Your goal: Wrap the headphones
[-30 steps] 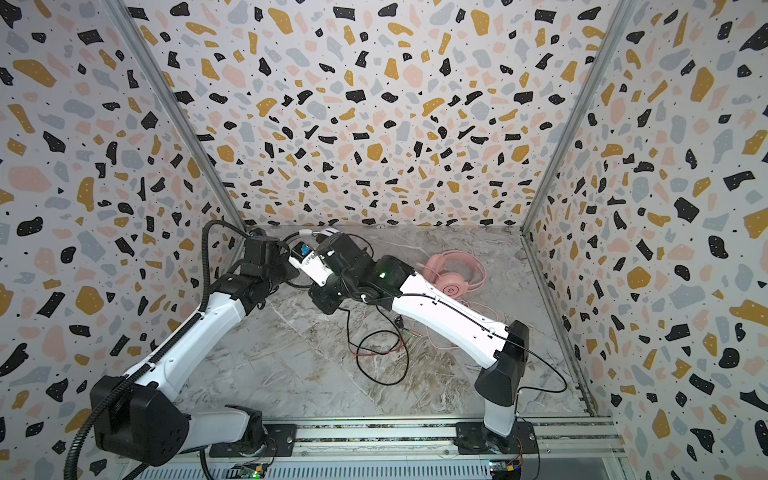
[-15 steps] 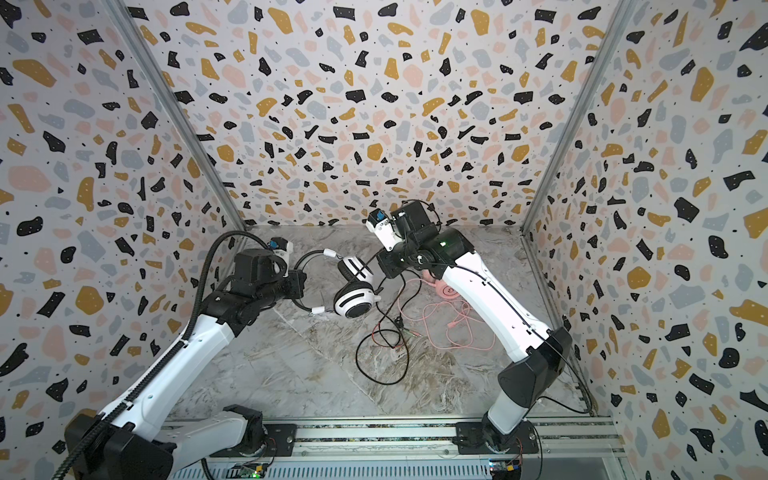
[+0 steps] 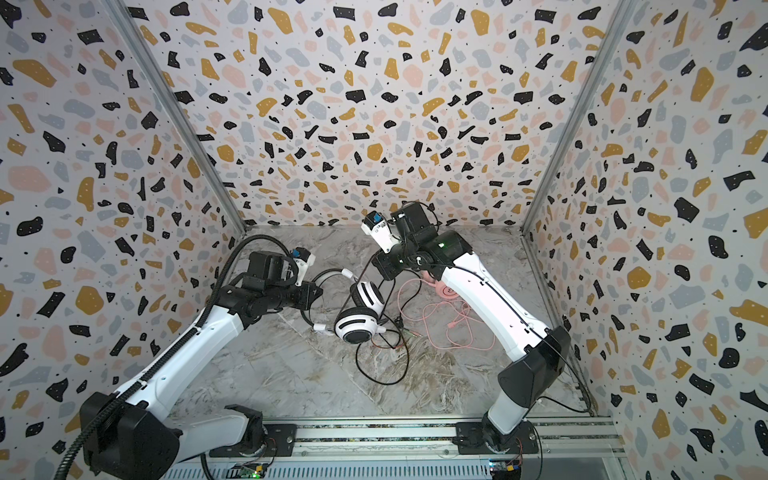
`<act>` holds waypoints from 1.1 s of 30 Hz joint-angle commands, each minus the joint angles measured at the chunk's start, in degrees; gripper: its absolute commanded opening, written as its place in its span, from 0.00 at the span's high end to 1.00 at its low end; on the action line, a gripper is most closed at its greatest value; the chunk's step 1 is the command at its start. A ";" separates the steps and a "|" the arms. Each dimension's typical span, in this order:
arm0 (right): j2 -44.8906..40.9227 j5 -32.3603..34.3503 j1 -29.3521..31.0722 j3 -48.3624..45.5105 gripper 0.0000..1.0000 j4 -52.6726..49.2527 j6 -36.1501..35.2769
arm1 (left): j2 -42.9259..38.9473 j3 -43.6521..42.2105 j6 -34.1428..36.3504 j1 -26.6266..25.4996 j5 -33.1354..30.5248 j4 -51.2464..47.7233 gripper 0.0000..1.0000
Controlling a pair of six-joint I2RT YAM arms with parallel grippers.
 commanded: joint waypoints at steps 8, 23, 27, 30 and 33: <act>1.81 -3.07 -2.93 -5.23 0.89 10.98 4.81 | -5.14 3.83 -3.65 -0.42 18.01 8.20 1.00; -0.30 -26.02 -3.46 -25.79 0.59 39.81 18.24 | -3.10 17.43 -9.77 -0.21 19.31 10.12 1.00; 0.88 -27.48 -3.17 -25.78 0.53 44.47 20.29 | -1.29 20.67 -10.16 -0.14 19.45 8.21 1.00; 1.57 -27.88 -3.00 -26.07 0.51 46.41 20.66 | -0.29 22.98 -10.73 0.02 18.20 7.11 1.00; 1.65 -28.78 -2.88 -28.50 0.51 47.78 20.79 | 0.86 26.09 -11.46 0.86 17.17 5.58 1.00</act>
